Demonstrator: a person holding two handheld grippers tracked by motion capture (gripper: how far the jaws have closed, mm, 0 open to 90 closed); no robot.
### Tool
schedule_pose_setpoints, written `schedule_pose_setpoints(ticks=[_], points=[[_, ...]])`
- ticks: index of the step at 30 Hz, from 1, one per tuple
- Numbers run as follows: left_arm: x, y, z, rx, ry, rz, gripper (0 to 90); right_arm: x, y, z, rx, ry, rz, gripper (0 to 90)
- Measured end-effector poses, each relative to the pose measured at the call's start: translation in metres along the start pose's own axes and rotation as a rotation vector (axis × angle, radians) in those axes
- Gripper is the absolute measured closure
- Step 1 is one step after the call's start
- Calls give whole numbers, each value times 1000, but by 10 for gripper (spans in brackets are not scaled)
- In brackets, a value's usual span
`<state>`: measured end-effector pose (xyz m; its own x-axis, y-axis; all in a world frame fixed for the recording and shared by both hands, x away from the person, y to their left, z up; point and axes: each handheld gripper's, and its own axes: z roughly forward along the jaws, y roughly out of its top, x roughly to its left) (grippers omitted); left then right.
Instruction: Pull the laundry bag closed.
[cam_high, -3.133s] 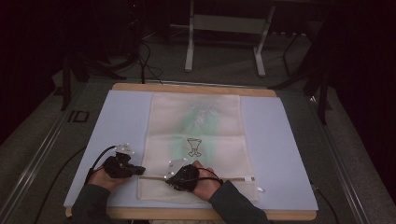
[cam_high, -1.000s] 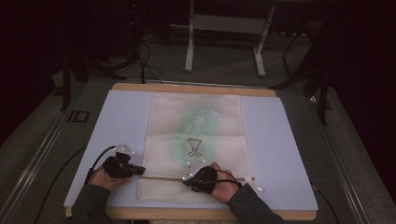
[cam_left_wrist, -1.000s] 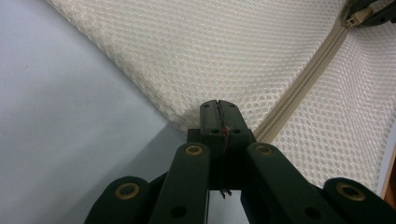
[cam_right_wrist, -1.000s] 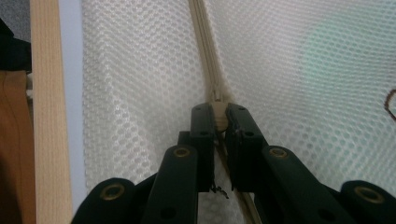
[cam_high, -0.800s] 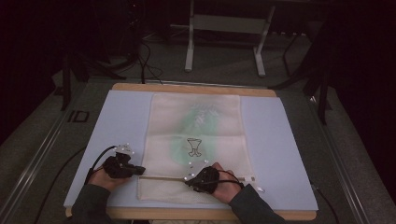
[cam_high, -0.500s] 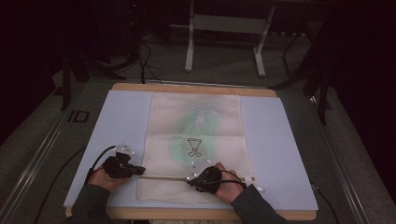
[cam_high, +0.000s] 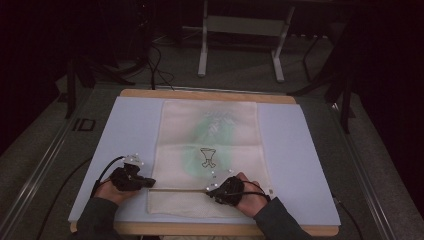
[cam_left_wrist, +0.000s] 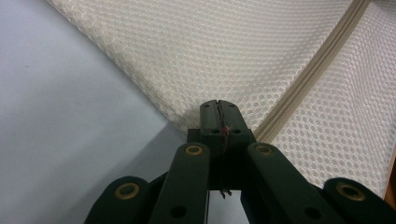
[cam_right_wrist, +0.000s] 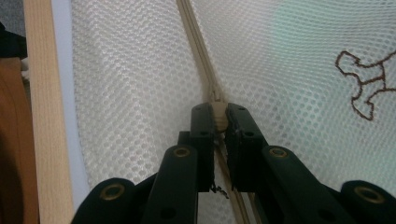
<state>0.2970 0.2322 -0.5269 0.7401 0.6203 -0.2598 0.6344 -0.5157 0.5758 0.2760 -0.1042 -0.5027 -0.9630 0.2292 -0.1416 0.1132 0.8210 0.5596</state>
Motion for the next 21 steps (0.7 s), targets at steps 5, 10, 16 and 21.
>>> schedule_pose_setpoints(ticks=[5,10,16,21], points=[[0,0,0,0,-1,0,900,-1,-3,-3,4,-5,5,822],[0,0,0,0,-1,-1,900,-2,-9,-6,9,-6,17,822],[0,0,0,0,-1,-1,900,-4,-12,-9,7,-9,19,822],[0,0,0,0,-1,-2,900,-4,-15,-10,9,-11,26,822]])
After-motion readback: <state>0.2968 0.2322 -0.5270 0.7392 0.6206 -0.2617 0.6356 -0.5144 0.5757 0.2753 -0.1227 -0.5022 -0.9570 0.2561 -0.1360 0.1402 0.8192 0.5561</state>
